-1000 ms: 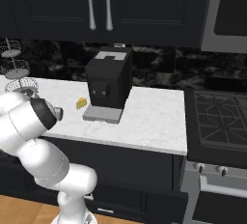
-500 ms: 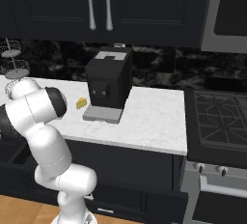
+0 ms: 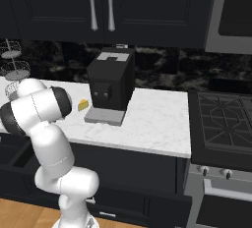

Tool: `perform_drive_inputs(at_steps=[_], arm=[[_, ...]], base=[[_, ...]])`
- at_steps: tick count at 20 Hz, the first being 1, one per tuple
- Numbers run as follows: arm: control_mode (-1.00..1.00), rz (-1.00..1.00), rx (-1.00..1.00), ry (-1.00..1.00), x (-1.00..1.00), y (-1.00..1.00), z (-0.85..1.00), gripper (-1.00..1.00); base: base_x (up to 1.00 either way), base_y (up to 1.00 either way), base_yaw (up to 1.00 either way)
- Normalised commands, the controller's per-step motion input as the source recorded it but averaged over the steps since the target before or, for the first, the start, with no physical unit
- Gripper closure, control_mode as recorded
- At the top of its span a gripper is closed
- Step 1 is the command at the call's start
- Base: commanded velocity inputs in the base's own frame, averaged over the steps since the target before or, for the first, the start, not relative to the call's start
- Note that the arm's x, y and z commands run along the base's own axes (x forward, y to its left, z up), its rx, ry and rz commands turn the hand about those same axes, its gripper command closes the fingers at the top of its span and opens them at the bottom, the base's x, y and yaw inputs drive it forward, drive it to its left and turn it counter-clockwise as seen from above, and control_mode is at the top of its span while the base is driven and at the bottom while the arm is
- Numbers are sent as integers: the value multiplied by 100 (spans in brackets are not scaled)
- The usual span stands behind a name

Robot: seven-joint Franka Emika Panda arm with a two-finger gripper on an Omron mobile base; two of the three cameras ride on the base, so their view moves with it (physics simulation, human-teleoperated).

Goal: Pick the measuring cup from the drawer and place it on the counter.

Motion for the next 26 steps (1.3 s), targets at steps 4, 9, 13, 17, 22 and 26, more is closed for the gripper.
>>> perform_drive_inputs(at_steps=[4,9,13,17,22,26], arm=[[-100,-2,-5,-10,-47,-21,59,-100],[-100,0,2,-21,-99,-63,74,-100],[-100,0,7,-13,-85,-49,67,-100],[-100,-3,21,-1,-36,-59,65,-100],[-100,-5,22,1,0,-51,50,-100],[-100,-4,12,2,0,-43,2,-100]], base=[[0,0,0],[0,0,0],[0,0,0],[0,0,0],[0,0,0],[0,0,0]])
